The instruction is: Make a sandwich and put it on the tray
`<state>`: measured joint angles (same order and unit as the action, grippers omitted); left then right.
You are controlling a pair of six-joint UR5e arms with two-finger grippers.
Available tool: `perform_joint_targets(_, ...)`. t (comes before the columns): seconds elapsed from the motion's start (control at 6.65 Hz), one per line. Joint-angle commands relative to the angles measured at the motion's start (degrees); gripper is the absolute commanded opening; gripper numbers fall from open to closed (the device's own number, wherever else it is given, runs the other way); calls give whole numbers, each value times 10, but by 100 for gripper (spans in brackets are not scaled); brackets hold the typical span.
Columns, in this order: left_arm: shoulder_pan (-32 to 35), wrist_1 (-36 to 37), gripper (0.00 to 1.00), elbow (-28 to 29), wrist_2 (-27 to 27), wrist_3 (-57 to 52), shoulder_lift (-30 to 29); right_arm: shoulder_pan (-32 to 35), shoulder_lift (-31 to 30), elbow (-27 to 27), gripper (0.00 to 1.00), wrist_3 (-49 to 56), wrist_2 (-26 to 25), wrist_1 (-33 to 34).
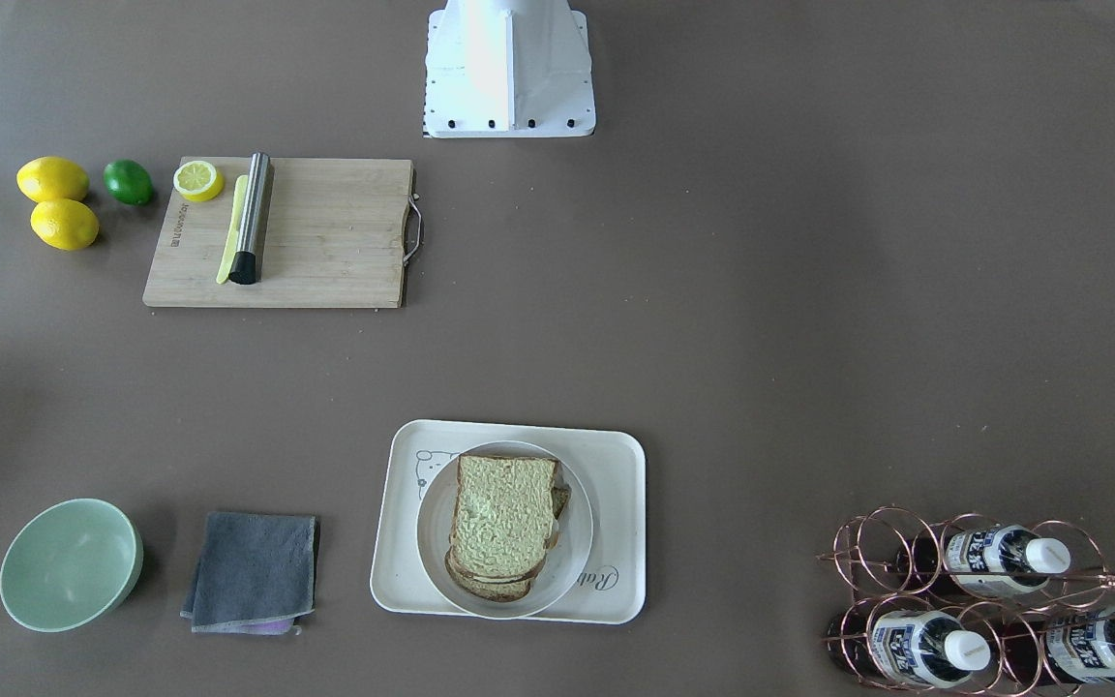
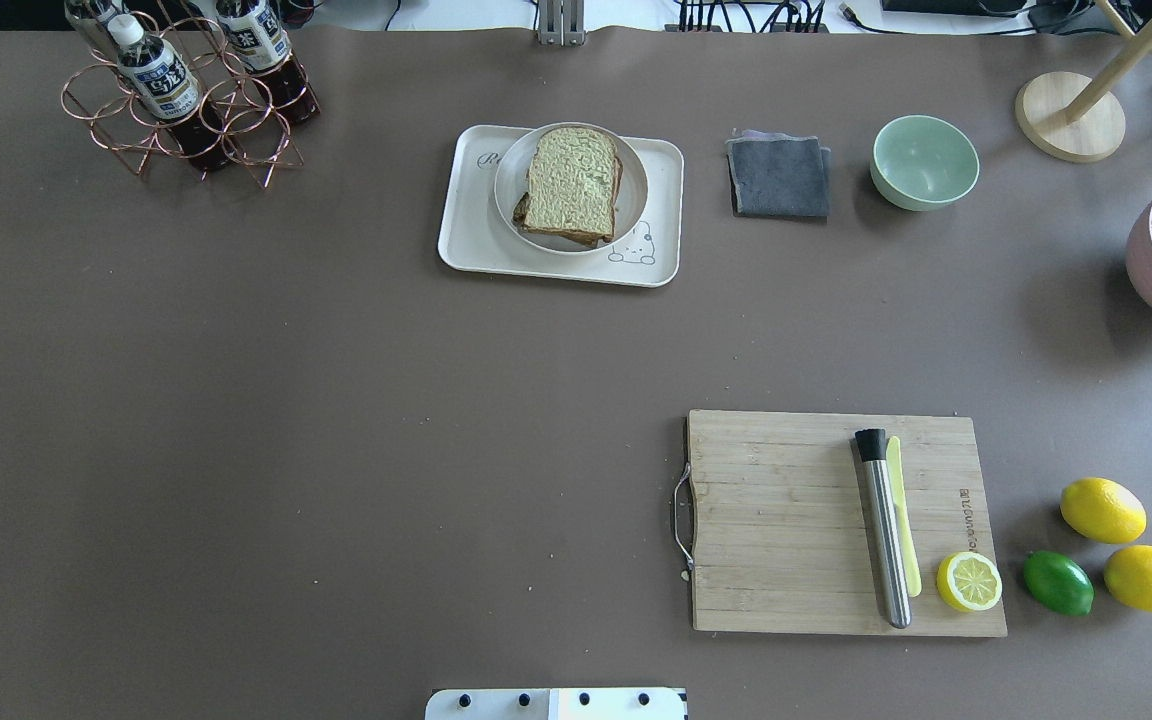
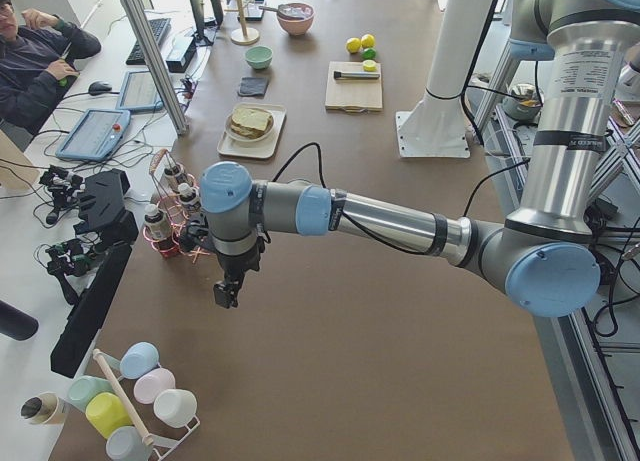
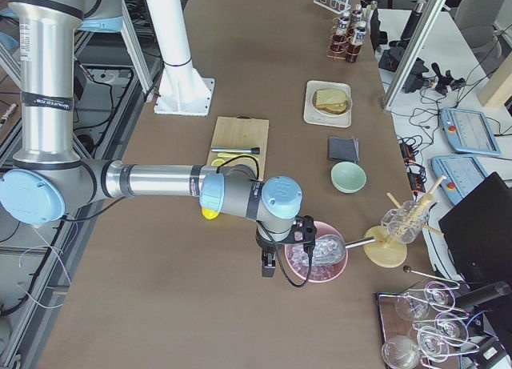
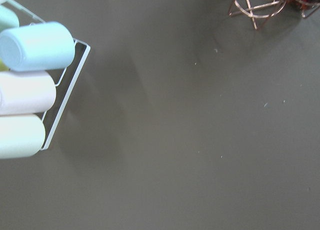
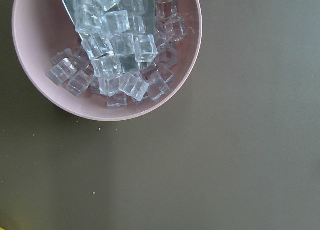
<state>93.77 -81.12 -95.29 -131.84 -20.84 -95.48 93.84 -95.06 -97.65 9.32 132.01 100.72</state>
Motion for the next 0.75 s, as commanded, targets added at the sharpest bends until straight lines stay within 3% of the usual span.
perform_joint_targets(0.0, 9, -4, 98, 24, 1, -18, 23, -1, -2, 1, 100, 0, 0, 0)
perform_joint_targets(0.15, 16, -4, 98, 45, -2, -16, 23, -1, -2, 1, 100, 0, 0, 0)
perform_joint_targets(0.6, 20, -20, 98, 38, -3, -14, 52, -1, -7, 1, 100, 1, 1, 0)
